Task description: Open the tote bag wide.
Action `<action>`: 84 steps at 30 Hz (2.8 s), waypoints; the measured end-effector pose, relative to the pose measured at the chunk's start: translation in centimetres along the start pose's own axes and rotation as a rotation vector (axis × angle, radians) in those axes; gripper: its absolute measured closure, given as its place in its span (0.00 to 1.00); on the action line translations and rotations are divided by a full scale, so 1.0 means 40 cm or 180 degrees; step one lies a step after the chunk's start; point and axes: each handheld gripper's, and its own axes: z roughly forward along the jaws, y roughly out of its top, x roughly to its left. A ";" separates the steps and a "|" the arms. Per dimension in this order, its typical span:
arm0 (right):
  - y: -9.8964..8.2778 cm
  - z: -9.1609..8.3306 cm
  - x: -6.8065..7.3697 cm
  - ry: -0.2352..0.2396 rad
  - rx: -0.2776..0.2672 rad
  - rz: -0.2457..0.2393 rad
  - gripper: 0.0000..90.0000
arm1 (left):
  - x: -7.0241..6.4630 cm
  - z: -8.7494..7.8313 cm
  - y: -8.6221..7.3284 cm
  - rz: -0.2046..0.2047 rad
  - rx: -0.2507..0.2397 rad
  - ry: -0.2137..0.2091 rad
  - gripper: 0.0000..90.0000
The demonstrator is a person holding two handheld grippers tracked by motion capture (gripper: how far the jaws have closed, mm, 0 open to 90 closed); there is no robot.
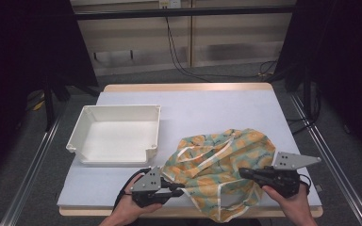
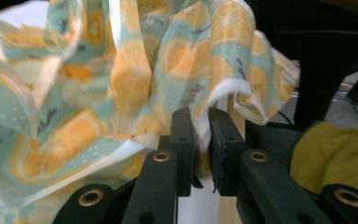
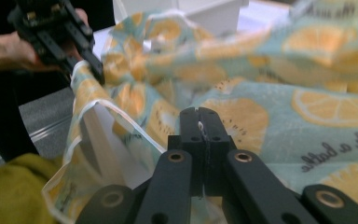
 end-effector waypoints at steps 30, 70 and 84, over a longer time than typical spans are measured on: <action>0.061 0.059 -0.045 -0.0155 0.0081 0.0097 0.50 | 0.093 0.139 0.130 -0.0148 0.0012 0.0258 0.55; -0.047 -0.034 -0.020 0.0126 -0.0033 0.0100 0.99 | 0.357 0.058 0.142 -0.1330 -0.0235 0.0682 0.84; 0.081 -0.063 -0.028 -0.0232 -0.0418 -0.0079 0.75 | 0.212 -0.035 0.191 -0.0821 -0.0553 0.0755 0.59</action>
